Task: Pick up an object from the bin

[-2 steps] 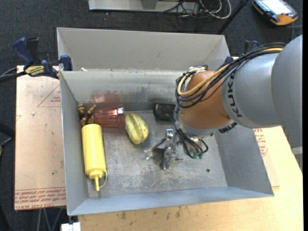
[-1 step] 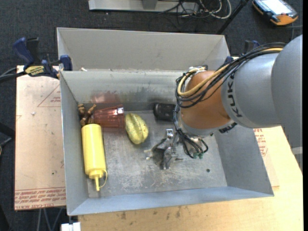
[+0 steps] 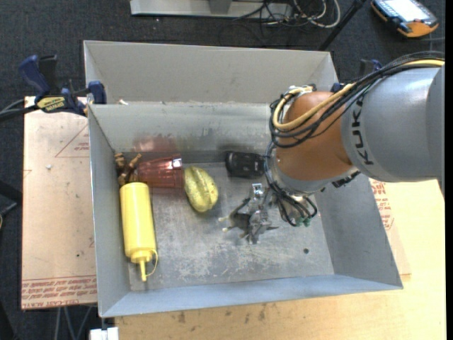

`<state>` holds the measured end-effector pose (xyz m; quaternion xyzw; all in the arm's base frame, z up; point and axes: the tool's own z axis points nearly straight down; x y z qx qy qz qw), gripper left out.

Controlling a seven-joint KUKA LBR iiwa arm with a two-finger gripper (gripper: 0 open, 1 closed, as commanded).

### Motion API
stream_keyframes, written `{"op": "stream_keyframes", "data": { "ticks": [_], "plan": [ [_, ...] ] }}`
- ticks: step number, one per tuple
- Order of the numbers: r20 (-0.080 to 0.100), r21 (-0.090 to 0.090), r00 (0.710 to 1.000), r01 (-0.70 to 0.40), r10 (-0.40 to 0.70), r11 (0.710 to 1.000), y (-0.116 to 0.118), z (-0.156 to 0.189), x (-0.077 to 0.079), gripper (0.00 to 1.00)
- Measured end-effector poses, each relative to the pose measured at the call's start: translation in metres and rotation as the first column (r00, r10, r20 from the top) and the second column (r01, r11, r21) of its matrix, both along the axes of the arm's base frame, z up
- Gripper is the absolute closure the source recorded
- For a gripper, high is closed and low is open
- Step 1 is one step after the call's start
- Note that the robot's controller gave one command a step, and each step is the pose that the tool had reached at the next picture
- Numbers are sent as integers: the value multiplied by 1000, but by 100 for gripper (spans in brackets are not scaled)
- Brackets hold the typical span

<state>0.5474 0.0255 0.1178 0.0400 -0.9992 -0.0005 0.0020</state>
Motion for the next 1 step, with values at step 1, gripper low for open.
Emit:
{"op": "stream_keyframes", "data": {
  "ticks": [1],
  "plan": [
    [6,0,1000,24,-24,1000,5,80,20,100]
  ]
}}
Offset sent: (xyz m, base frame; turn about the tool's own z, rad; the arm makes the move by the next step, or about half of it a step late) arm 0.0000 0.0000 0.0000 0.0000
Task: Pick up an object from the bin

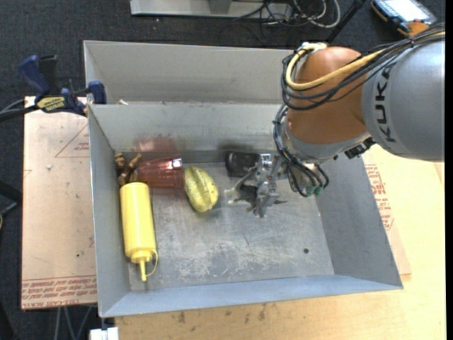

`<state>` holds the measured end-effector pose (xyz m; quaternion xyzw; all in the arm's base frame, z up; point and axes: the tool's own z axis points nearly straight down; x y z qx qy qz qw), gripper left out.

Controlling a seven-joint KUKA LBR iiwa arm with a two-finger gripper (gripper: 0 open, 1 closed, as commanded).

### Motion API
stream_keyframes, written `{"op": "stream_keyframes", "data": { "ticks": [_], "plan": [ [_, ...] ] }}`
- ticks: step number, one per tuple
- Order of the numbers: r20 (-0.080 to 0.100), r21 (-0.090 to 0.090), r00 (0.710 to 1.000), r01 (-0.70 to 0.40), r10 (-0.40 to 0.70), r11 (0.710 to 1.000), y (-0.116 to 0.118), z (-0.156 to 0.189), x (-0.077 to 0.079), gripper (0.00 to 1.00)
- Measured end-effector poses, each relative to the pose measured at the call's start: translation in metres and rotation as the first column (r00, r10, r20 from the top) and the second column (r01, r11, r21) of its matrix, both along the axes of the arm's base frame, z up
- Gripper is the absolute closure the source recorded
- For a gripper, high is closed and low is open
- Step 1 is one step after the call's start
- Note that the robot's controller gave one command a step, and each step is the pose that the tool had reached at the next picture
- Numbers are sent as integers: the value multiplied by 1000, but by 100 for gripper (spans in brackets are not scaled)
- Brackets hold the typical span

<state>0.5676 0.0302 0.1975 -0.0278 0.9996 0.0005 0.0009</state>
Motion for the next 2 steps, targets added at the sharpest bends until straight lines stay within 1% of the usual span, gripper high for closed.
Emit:
{"op": "stream_keyframes", "data": {
  "ticks": [1,2],
  "plan": [
    [0,0,1000,0,0,1000,0,0,0,100],
    [-6,0,998,-65,65,998,-2,31,2,100]
  ]
}}
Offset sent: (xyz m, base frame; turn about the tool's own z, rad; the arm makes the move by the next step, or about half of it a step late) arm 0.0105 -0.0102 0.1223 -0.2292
